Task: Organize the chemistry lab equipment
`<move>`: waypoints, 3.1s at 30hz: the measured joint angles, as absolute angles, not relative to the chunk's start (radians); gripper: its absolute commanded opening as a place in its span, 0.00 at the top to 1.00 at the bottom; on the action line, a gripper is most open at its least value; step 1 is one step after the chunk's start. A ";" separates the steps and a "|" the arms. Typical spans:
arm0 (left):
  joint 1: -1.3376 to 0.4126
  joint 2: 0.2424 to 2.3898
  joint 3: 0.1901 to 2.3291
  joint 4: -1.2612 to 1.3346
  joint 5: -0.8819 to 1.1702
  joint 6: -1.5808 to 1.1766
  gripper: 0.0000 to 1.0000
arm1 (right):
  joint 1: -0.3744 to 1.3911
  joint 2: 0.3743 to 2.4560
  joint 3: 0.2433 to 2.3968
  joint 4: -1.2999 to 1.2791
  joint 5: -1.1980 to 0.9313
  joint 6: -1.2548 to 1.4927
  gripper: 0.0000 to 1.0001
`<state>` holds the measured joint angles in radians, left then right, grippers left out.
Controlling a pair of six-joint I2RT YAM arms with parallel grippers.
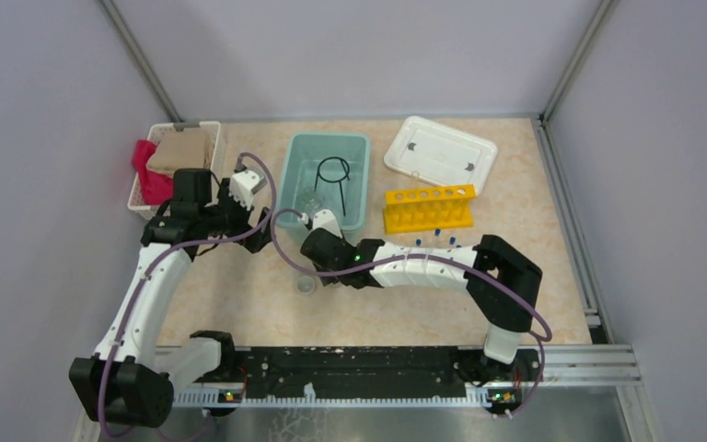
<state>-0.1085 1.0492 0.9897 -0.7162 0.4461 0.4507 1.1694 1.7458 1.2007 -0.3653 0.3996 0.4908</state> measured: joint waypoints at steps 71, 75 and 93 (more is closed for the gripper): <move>-0.184 1.081 0.769 -0.702 0.620 0.672 0.14 | 0.903 1.972 1.660 -0.597 0.366 0.378 0.76; -0.204 1.081 0.748 -0.677 0.608 0.678 0.16 | 0.900 1.975 1.660 -0.591 0.365 0.386 0.53; -0.387 1.240 0.708 -0.513 0.519 0.682 0.26 | 0.900 1.720 1.711 -0.632 0.329 0.404 0.40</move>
